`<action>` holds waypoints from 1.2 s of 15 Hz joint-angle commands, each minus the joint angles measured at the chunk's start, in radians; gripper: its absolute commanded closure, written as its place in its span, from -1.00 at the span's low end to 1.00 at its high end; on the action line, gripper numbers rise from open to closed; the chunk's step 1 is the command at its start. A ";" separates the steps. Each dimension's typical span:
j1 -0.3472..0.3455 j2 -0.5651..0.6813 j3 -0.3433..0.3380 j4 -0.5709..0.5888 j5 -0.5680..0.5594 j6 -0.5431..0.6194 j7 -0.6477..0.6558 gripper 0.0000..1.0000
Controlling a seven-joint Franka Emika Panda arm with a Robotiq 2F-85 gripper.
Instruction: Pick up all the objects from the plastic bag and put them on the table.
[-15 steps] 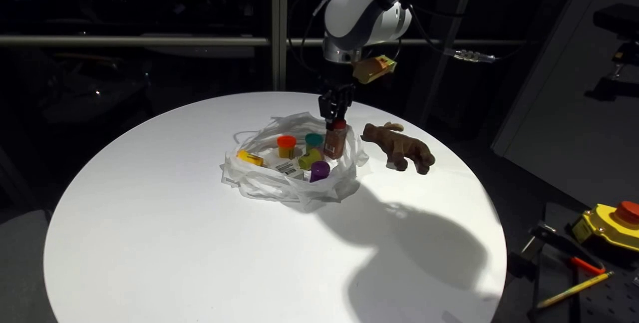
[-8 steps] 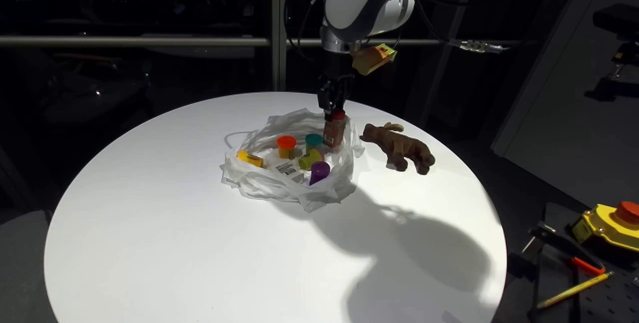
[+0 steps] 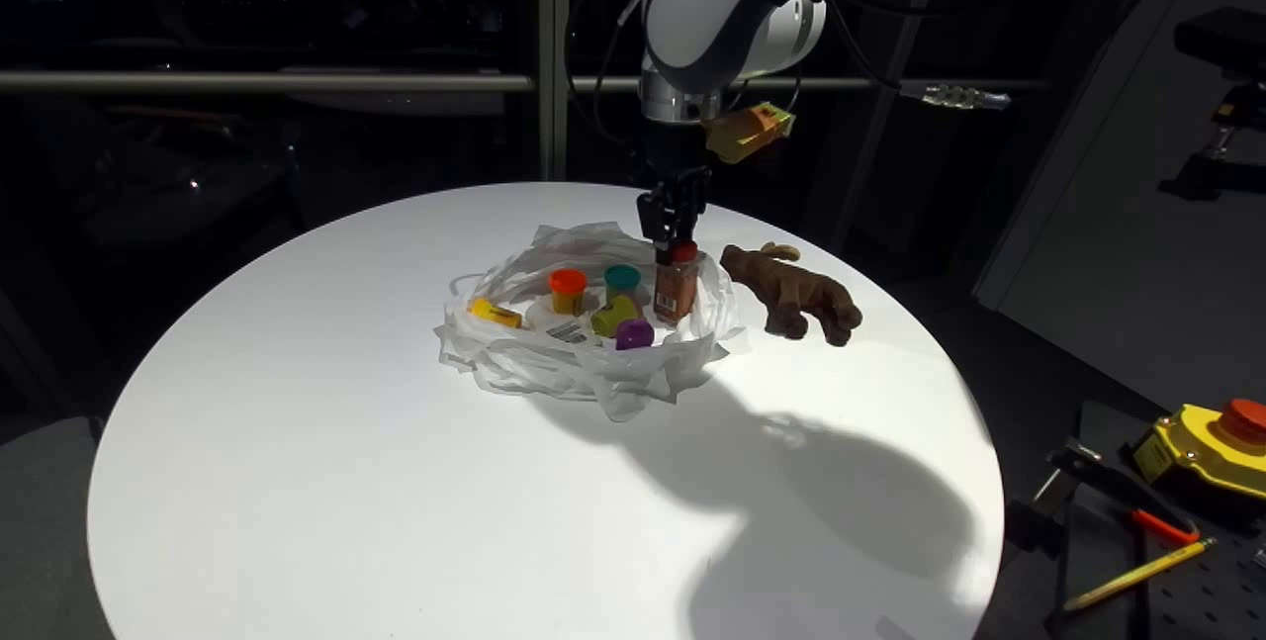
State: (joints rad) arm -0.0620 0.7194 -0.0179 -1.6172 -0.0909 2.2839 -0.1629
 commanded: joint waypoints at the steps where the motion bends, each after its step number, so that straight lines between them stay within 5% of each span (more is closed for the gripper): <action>1: -0.002 0.042 -0.004 0.035 0.017 0.034 0.045 0.52; 10: 0.002 0.071 -0.012 0.092 0.091 0.070 0.153 0.52; 11: 0.006 0.074 -0.015 0.096 0.088 0.064 0.164 -0.48; 15: 0.031 0.055 -0.037 0.080 0.074 0.068 0.232 -0.94; 18: 0.057 0.037 -0.050 0.071 0.062 0.086 0.274 -1.00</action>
State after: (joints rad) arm -0.0407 0.7801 -0.0418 -1.5499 -0.0129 2.3702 0.0563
